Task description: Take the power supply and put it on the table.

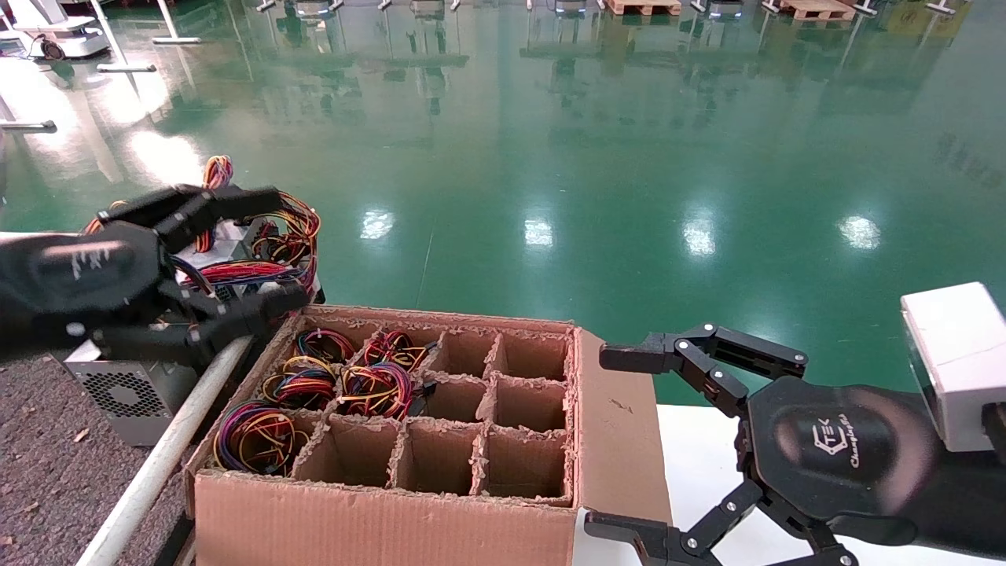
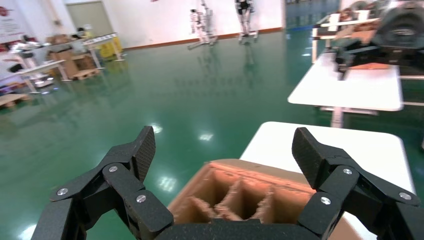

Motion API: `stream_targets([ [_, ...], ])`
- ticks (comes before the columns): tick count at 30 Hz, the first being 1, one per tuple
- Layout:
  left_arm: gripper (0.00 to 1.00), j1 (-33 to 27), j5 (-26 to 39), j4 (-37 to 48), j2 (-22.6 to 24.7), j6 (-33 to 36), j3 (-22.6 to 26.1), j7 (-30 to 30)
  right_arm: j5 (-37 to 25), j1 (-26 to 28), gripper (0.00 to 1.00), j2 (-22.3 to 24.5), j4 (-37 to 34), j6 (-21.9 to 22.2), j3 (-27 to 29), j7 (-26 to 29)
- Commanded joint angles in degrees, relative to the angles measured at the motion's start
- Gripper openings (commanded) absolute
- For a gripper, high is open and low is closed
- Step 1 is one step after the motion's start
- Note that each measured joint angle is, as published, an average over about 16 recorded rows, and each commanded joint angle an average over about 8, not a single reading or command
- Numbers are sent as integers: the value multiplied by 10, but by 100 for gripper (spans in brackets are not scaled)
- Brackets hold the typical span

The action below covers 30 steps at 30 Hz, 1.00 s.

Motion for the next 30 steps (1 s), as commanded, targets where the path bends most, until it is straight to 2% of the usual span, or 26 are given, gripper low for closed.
stream_targets([
  [1, 100, 17, -3, -27, -3, -2, -7, -10, 0, 0, 100, 0, 0, 0, 0, 0],
  [19, 100, 161, -29, -256, -27, -18, -66, -95, 0, 0, 100, 0, 0, 0, 0, 0],
  [24, 100, 176, -33, -281, -30, -20, -73, -102, 0, 0, 100, 0, 0, 0, 0, 0],
  [30, 100, 172, -33, -274, -29, -20, -72, -100, 0, 0, 100, 0, 0, 0, 0, 0],
])
